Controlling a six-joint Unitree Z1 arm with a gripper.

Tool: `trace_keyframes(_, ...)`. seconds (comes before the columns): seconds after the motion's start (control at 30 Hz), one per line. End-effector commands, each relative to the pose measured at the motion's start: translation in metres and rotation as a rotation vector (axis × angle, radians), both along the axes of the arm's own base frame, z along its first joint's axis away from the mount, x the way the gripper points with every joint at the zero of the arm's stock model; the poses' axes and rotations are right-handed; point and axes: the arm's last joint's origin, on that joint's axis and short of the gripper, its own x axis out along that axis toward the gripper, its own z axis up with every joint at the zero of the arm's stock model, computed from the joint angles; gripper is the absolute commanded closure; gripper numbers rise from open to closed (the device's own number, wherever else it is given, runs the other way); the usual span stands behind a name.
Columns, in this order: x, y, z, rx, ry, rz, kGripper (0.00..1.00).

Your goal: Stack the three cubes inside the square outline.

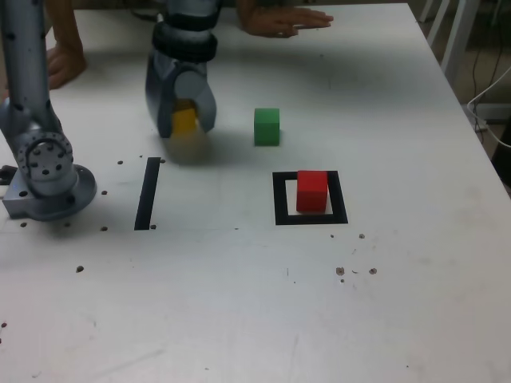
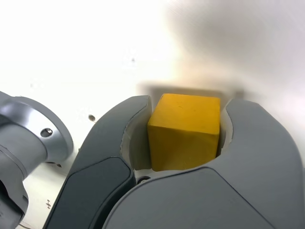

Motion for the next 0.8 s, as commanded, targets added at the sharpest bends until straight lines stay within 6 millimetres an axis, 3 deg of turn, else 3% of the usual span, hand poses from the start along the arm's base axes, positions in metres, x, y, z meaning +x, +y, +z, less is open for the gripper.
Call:
trace_keyframes(0.0, 0.004, -0.006, 0.008, 0.009, -0.016, -0.022, 0.73)
trace_keyframes(0.47, 0.055, -0.061, 0.057, 0.024, -0.079, -0.26, 0.73)
trace_keyframes(0.77, 0.083, -0.093, 0.067, 0.005, -0.072, -0.384, 0.73)
